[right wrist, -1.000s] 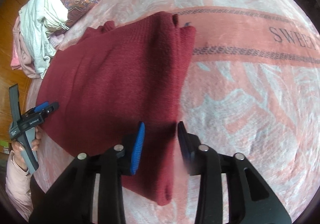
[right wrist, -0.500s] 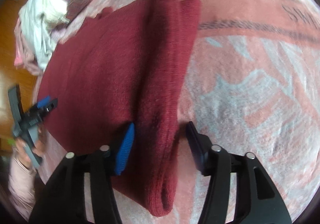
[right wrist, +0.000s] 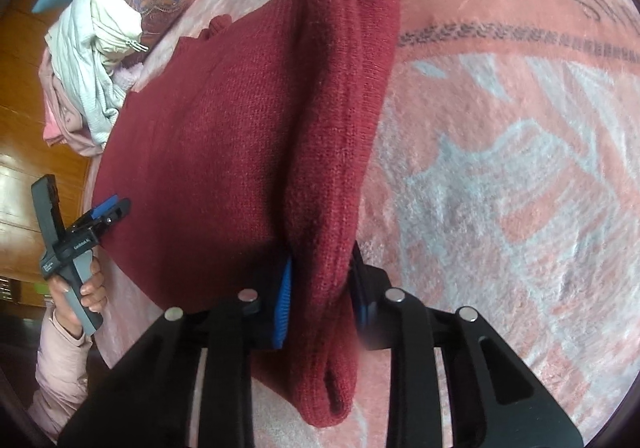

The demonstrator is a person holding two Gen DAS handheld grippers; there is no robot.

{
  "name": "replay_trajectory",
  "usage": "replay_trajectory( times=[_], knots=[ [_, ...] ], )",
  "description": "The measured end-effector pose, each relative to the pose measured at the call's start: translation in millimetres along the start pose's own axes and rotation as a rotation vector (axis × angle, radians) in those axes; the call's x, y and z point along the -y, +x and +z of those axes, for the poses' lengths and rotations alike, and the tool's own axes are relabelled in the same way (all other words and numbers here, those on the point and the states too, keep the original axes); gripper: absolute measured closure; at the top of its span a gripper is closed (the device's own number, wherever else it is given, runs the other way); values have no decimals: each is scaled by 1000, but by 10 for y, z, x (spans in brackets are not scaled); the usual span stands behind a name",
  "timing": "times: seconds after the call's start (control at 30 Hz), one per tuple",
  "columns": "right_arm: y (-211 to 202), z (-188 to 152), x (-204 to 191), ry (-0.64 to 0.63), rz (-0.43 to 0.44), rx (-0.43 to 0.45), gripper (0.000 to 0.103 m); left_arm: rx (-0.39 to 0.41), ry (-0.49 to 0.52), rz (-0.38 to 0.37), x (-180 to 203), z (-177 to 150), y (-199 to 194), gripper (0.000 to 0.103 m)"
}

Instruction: Fold small clothes

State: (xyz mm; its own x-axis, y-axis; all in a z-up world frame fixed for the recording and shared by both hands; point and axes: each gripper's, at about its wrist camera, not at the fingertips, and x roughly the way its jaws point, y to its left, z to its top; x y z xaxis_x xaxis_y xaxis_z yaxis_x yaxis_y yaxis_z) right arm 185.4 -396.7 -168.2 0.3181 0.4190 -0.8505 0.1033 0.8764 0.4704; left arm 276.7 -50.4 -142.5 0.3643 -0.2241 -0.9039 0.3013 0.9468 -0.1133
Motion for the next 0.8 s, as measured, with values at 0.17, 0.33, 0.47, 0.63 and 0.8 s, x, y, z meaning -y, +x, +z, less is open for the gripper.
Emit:
replay_trajectory(
  times=[0.17,0.33,0.47,0.63,0.8],
  knots=[
    [-7,-24,-7,40,6,11,80,1,-5,-2,-5,8,2,4],
    [-81,35,-188,28,-52,-3,86,-2,-53,-26,-84,38,-71,4],
    [-99,83,-365,5,-124,-17,87,4,-51,-26,-138,88,-169,4],
    [-72,115,-443,28,-185,-38,88,-21,-86,-52,-355,94,28,4],
    [-327,204,-877,-26,-178,21,89,-26,-66,-31,-292,102,23,4]
  ],
)
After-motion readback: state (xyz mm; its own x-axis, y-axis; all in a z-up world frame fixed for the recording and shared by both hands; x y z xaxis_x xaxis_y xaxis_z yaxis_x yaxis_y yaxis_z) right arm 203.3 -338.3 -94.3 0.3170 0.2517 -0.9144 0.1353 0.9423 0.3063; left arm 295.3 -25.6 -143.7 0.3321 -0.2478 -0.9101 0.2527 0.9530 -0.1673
